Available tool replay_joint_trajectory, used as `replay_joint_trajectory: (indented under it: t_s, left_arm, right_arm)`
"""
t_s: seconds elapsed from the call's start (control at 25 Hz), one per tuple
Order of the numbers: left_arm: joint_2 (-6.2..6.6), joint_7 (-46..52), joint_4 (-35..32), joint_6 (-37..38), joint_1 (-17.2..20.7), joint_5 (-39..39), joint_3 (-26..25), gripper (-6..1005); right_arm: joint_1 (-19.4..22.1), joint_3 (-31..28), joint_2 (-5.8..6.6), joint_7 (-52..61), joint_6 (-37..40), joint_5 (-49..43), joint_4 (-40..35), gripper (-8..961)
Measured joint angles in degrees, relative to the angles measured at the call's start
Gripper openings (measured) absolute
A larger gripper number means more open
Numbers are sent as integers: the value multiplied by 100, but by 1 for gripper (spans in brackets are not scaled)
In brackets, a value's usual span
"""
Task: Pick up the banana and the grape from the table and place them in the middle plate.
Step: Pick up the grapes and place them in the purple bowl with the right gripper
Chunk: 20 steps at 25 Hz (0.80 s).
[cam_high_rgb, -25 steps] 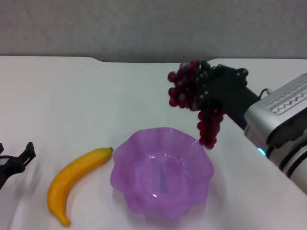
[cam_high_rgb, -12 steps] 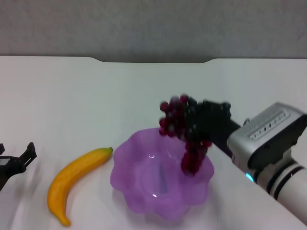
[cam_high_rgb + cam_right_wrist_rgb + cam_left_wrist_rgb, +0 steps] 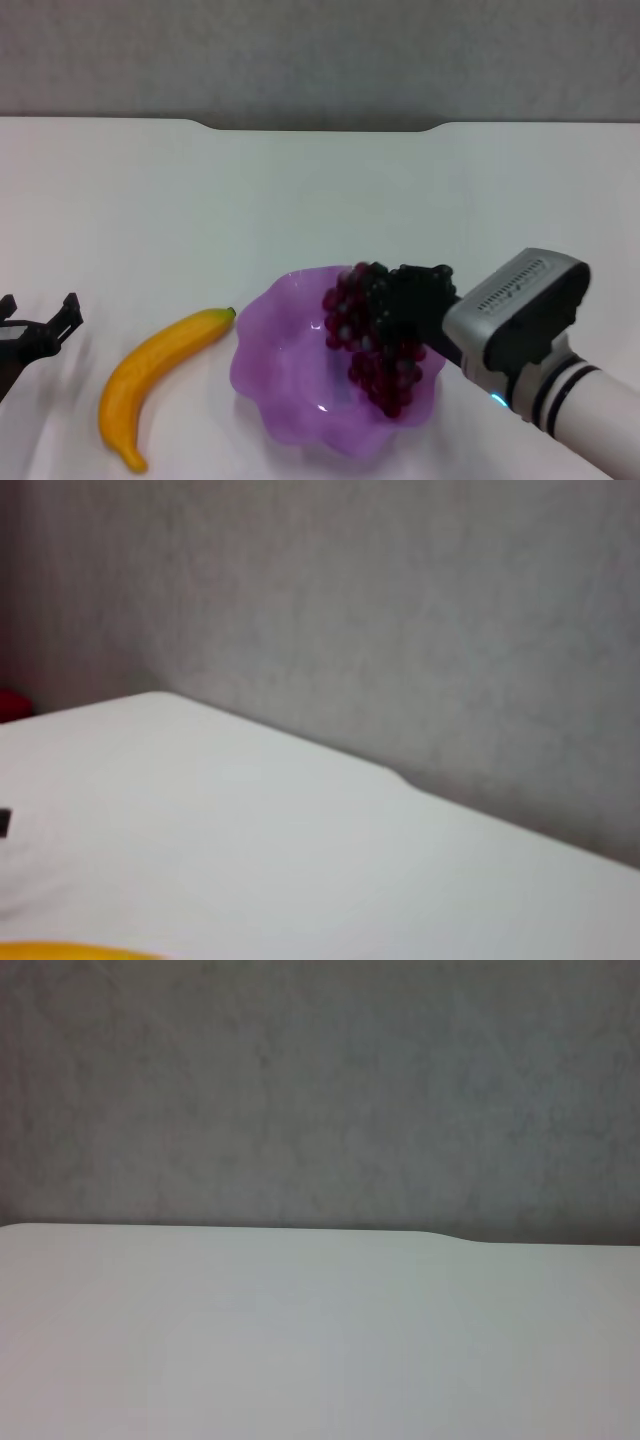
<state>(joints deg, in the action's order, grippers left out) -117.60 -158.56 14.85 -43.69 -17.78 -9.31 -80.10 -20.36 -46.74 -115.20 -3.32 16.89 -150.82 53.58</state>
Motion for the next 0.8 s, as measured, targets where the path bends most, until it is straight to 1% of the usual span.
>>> replay_joint_trajectory:
  t_s: [0.16,0.36,0.56,0.68,0.8]
  left_arm:
    - [0,0,0,1,-12,0,1,881]
    - [0,-1,0,1,13,0,-29,880]
    - [0,-8,0,1,26,0,-37,880]
    - [0,-8,0,2,35,0,-41,880]
    - [1,-9,0,5,38,0,-41,880]
  right_arm:
    - [-34,65,3,53,-128,-27,-27,107]
    - [56,73,7,28,17,-55,-124,145]
    - [362,20,13,-20,972,-62,-396,184]
    - [401,9,11,16,1353,-50,-532,207]
    - [404,-5,16,39,1400,-24,-544,323]
